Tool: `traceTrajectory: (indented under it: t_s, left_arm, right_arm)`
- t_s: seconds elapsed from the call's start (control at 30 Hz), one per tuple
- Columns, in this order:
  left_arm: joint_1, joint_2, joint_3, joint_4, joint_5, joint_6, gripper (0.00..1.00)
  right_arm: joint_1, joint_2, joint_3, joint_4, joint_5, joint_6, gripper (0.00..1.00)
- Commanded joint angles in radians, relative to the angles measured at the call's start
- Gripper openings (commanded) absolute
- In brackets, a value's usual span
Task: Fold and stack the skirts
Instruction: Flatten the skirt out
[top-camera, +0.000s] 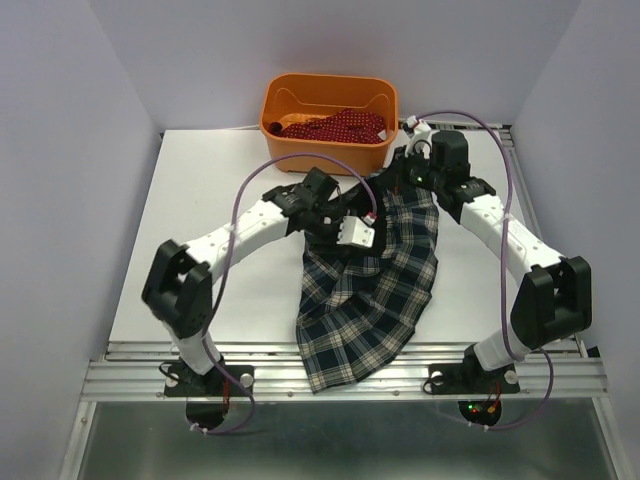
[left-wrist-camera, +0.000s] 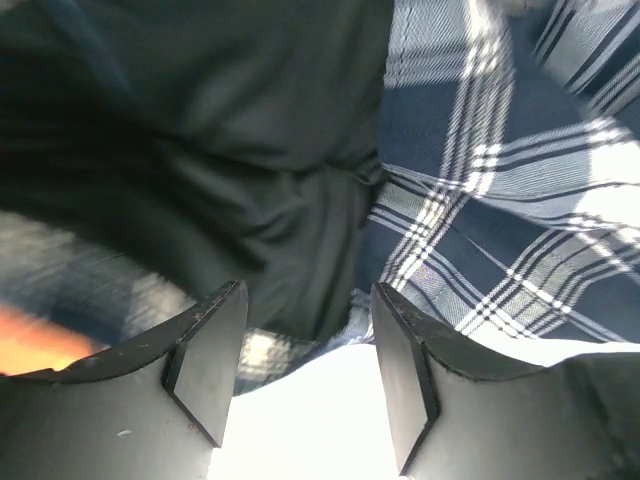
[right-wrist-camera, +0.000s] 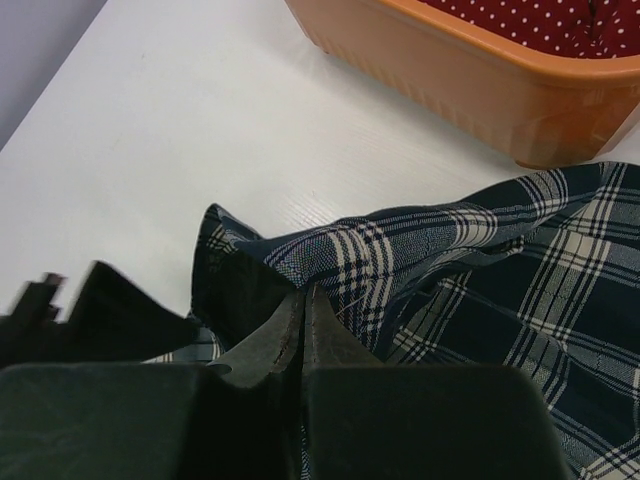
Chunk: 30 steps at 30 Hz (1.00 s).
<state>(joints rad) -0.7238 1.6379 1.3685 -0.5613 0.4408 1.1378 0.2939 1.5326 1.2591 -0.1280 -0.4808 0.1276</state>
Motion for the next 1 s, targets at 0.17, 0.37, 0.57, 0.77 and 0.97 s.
traceTrajectory:
  t_s: [0.17, 0.37, 0.57, 0.77, 0.97]
  left_arm:
    - [0.014, 0.233, 0.173, -0.18, 0.003, 0.103, 0.63]
    - [0.017, 0.319, 0.198, -0.209, -0.005, 0.132, 0.62]
    - [0.024, 0.35, 0.167, -0.195, -0.024, 0.142, 0.6]
    - [0.024, 0.304, 0.113, -0.232, -0.019, 0.172, 0.45]
    - [0.024, 0.198, 0.017, -0.241, -0.025, 0.195, 0.12]
  right_arm:
    - [-0.018, -0.022, 0.003, 0.021, -0.005, -0.026, 0.01]
    - [-0.038, -0.022, 0.003, 0.019, -0.002, -0.034, 0.01]
    - [-0.056, -0.02, 0.006, 0.019, -0.01, -0.029, 0.01]
    - [-0.076, -0.019, 0.011, 0.019, -0.012, -0.034, 0.01]
    - [-0.087, -0.02, 0.013, 0.014, -0.002, -0.054, 0.01]
